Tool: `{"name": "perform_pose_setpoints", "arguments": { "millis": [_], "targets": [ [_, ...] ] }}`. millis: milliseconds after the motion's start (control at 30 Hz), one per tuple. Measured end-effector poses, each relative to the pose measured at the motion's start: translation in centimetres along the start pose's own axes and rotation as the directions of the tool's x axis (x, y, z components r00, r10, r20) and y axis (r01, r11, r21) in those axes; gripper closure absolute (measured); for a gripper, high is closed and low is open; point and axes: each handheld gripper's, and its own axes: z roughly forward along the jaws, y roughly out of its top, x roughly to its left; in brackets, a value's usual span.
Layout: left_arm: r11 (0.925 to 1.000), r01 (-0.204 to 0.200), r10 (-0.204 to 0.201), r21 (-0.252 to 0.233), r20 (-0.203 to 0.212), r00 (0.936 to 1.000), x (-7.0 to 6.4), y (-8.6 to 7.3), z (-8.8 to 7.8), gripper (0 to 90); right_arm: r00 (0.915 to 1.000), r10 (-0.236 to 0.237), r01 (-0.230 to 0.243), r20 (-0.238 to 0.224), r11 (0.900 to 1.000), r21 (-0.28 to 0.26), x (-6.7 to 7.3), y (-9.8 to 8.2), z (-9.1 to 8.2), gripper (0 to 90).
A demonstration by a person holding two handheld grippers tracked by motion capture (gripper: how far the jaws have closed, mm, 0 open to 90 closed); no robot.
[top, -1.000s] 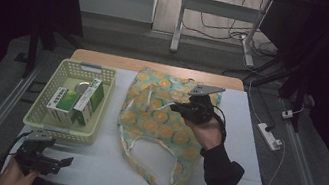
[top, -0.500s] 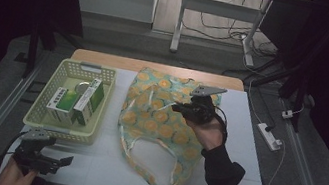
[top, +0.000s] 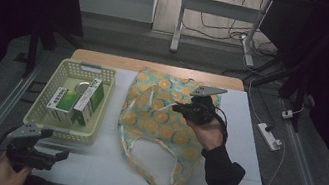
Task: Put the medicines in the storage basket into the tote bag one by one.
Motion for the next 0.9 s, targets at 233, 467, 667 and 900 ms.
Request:
{"name": "perform_pose_setpoints", "arguments": {
  "millis": [233, 467, 667, 900],
  "targets": [
    [0.9993, 0.013, -0.015, -0.035, -0.069, 0.9975, 0.7, 0.8, -0.5, 0.0, 0.9999, -0.010, 0.010, 0.000, 1.000, 0.006, 0.0, -0.1, 0.1, 89.7],
    [0.9984, 0.040, -0.045, -0.040, -0.140, 0.9891, 2.2, 2.0, -0.4, 0.0, 0.9999, -0.012, 0.012, 0.001, 1.000, 0.005, -0.1, 0.0, 0.1, 89.7],
    [0.9984, 0.056, -0.055, -0.001, -0.201, 0.9781, 3.4, 2.8, 0.7, 0.0, 0.9999, -0.010, 0.010, 0.001, 1.000, 0.003, -0.1, 0.0, 0.1, 89.7],
    [0.9971, 0.074, -0.068, 0.018, -0.227, 0.9714, 5.0, 3.6, 1.4, 0.0, 0.9999, -0.013, 0.013, 0.001, 1.000, 0.006, -0.1, -0.1, 0.2, 89.7]
  ]
}}
